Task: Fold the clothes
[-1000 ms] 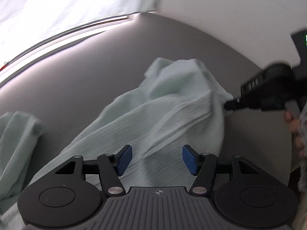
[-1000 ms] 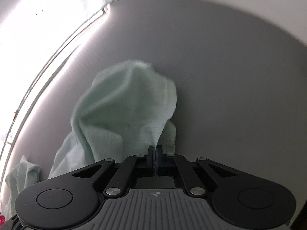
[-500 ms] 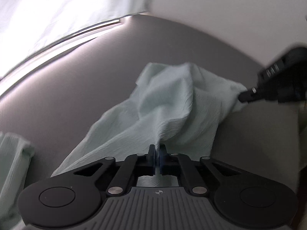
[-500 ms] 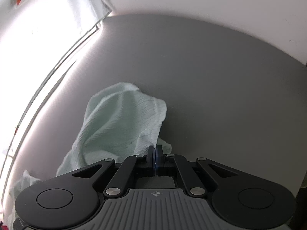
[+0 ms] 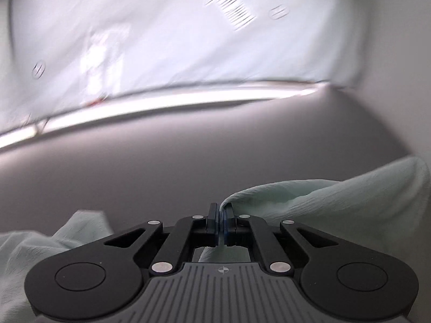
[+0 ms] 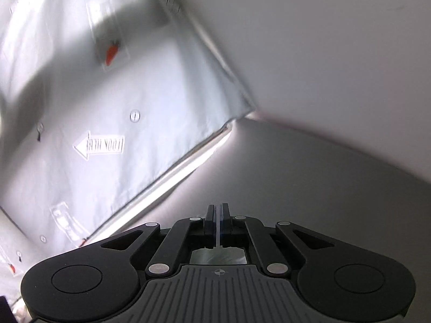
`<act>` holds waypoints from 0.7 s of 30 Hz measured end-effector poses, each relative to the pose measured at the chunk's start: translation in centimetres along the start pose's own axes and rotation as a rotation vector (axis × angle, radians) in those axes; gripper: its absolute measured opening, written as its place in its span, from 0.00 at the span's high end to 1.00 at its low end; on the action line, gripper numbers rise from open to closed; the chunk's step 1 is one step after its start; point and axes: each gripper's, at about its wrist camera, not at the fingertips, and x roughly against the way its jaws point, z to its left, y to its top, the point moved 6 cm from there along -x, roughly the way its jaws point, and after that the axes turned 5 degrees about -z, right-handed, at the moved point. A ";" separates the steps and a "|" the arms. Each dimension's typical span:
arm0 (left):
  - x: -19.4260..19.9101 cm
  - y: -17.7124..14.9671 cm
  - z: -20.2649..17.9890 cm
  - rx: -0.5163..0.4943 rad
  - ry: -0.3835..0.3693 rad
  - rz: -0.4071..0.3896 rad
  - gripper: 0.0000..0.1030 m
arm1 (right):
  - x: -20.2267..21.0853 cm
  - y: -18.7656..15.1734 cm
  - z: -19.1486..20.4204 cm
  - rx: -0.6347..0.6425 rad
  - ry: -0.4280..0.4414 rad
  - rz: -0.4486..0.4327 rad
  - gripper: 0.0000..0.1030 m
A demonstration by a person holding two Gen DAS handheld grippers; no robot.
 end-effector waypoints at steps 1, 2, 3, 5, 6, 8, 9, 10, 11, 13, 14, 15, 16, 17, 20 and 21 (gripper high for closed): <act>-0.9 -0.6 0.7 0.007 0.031 0.030 0.95 | -0.5 -0.2 -0.2 0.006 -0.011 0.015 0.86; -1.2 -1.0 1.1 0.011 0.049 0.047 0.95 | -0.9 -0.9 -0.5 0.021 -0.031 0.035 0.81; -1.3 -1.7 1.6 0.019 0.055 0.069 0.94 | -0.7 -1.7 -0.6 0.032 -0.047 0.051 0.75; -0.4 -3.0 2.2 0.056 0.034 0.083 0.92 | -0.5 -4.6 -1.6 0.077 -0.091 0.113 0.72; 0.3 -3.6 2.4 0.074 0.026 0.087 0.90 | -0.2 -6.2 -2.2 0.106 -0.102 0.149 0.71; 2.6 -4.6 3.3 0.101 0.018 0.089 0.86 | 0.1 -8.8 -2.7 0.165 -0.105 0.212 0.70; 3.6 -5.1 3.8 0.118 0.013 0.091 0.85 | -0.2 -10.0 -2.5 0.210 -0.107 0.237 0.70; 4.3 -5.6 4.2 0.136 0.007 0.095 0.84 | -0.4 -11.4 -2.2 0.268 -0.110 0.264 0.70; 5.2 -5.8 4.5 0.149 0.004 0.101 0.82 | -0.5 -12.3 -2.0 0.304 -0.111 0.277 0.70; 6.5 -6.7 4.9 0.152 0.006 0.115 0.82 | -1.6 -13.5 -1.0 0.365 -0.107 0.291 0.68; 7.2 -7.0 5.1 0.155 0.013 0.120 0.82 | -2.0 -13.8 -0.7 0.380 -0.106 0.294 0.65; 7.8 -7.2 5.4 0.160 0.020 0.125 0.82 | -2.4 -13.9 -0.4 0.386 -0.111 0.291 0.63; 8.1 -7.2 5.5 0.164 0.022 0.128 0.82 | -2.9 -14.0 -0.1 0.390 -0.118 0.287 0.63; 8.5 -7.4 6.1 0.181 0.030 0.125 0.82 | -3.2 -14.1 0.1 0.389 -0.117 0.286 0.62; 8.8 -7.1 7.4 0.221 0.052 0.121 0.82 | -4.0 -14.4 0.5 0.382 -0.119 0.310 0.60; 9.1 -6.8 8.0 0.239 0.062 0.108 0.82 | -4.4 -14.8 0.4 0.391 -0.136 0.332 0.60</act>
